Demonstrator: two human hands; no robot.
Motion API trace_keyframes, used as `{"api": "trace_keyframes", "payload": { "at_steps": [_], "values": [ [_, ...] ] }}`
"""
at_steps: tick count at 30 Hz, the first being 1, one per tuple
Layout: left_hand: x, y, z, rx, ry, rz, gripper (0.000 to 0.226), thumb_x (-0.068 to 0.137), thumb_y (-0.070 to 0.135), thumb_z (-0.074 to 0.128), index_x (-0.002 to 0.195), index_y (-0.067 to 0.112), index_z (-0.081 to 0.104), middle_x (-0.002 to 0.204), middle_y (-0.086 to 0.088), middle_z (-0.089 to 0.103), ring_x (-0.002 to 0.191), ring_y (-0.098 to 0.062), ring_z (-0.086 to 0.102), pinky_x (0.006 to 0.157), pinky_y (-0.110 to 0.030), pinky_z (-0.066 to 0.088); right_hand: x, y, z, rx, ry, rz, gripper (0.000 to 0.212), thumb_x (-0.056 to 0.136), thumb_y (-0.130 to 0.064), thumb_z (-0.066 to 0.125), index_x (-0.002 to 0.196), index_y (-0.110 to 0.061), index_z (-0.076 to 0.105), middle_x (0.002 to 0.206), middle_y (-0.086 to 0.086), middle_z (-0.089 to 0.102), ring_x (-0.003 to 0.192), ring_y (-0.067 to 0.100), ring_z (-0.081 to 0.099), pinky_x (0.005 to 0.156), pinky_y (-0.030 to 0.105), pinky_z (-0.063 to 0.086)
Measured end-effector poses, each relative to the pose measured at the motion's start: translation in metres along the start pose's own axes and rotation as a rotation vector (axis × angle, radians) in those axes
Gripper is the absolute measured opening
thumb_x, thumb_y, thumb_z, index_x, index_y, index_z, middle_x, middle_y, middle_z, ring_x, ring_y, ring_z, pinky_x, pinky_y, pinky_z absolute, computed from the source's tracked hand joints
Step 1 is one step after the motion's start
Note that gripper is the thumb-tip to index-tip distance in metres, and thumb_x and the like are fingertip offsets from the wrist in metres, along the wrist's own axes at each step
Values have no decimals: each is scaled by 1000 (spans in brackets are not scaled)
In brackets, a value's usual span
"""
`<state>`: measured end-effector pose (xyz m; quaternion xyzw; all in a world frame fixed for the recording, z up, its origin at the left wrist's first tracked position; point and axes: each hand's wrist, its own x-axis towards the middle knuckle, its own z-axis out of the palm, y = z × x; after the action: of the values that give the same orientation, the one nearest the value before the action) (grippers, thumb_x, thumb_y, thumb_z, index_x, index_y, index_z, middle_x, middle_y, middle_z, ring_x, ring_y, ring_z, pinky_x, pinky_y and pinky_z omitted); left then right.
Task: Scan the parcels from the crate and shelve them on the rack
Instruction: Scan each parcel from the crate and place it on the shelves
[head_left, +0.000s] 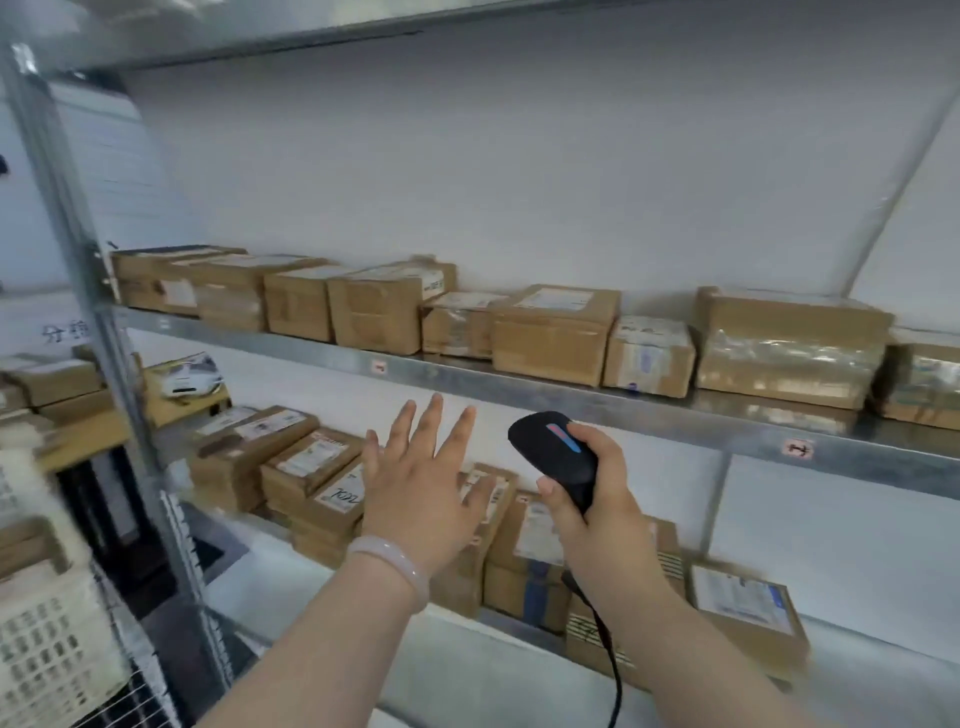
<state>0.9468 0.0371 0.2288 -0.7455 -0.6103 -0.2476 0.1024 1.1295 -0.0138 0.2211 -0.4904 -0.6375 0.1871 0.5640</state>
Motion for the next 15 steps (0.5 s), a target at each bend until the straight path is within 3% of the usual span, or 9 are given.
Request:
{"api": "trace_keyframes", "payload": {
  "at_steps": [4,9,15],
  "values": [
    [-49,-115,-30,41,-9,-127,69,93,68,32,155,46,11,168,6,2,153,-22,-4,120,-56,0,-17,-32,119,91,-168,2,63,94,-22,64,114,-72,30,110,-42,50,100,-14,54,72,3,43],
    [-108,-243,-67,162,-47,-300,73,94,68,35,156,45,4,168,4,-1,153,-22,-4,121,-54,1,-45,-82,251,160,-352,-28,58,95,-24,64,114,-67,31,114,-36,50,100,-9,55,74,5,42],
    [-164,-347,-96,198,-66,-504,74,93,68,38,156,44,6,168,2,1,154,-22,-1,121,-54,4,-69,-127,358,198,-529,-75,54,95,-20,63,113,-63,36,116,-31,53,102,-12,53,78,3,40]
  ]
}}
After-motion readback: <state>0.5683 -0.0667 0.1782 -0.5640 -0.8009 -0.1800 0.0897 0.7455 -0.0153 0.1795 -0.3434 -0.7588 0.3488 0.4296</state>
